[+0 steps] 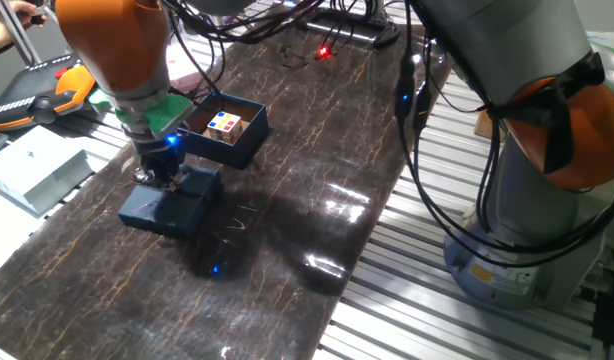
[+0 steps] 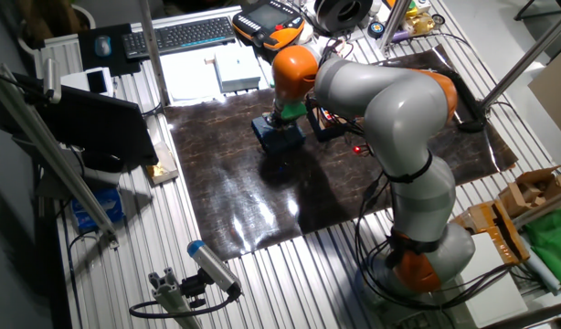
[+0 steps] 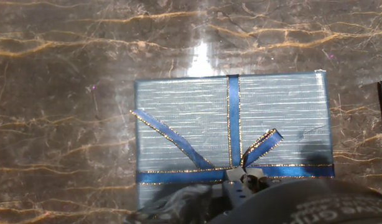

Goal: Cover the box

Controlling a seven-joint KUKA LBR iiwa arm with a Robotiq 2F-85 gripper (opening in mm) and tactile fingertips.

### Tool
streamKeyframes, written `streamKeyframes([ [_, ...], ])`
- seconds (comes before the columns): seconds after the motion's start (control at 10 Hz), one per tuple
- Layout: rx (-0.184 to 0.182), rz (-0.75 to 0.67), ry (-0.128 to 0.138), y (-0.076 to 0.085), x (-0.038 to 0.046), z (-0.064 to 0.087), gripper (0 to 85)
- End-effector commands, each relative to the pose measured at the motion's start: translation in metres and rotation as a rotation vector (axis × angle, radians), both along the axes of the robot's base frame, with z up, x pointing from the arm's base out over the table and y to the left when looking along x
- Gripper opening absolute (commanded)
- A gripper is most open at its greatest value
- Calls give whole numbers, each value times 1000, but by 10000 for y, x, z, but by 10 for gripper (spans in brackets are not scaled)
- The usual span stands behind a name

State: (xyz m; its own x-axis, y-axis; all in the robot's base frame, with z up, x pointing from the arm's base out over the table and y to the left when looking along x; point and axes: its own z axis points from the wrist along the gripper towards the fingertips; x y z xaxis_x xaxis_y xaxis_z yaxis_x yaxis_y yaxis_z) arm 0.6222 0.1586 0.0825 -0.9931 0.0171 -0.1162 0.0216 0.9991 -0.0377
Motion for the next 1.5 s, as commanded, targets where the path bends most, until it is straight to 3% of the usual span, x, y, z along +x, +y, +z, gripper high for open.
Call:
streamKeyframes([
  [0.0,-2,-2,2,-2,-3,37,7],
  [0.3,15,-18,12,-42,-8,236,7],
  [0.7,-20,-26,14,-40,-34,622,7],
  [0.9,-30,-30,28,-84,-36,815,7],
  [1.4,-37,-14,64,-607,37,1055,7],
])
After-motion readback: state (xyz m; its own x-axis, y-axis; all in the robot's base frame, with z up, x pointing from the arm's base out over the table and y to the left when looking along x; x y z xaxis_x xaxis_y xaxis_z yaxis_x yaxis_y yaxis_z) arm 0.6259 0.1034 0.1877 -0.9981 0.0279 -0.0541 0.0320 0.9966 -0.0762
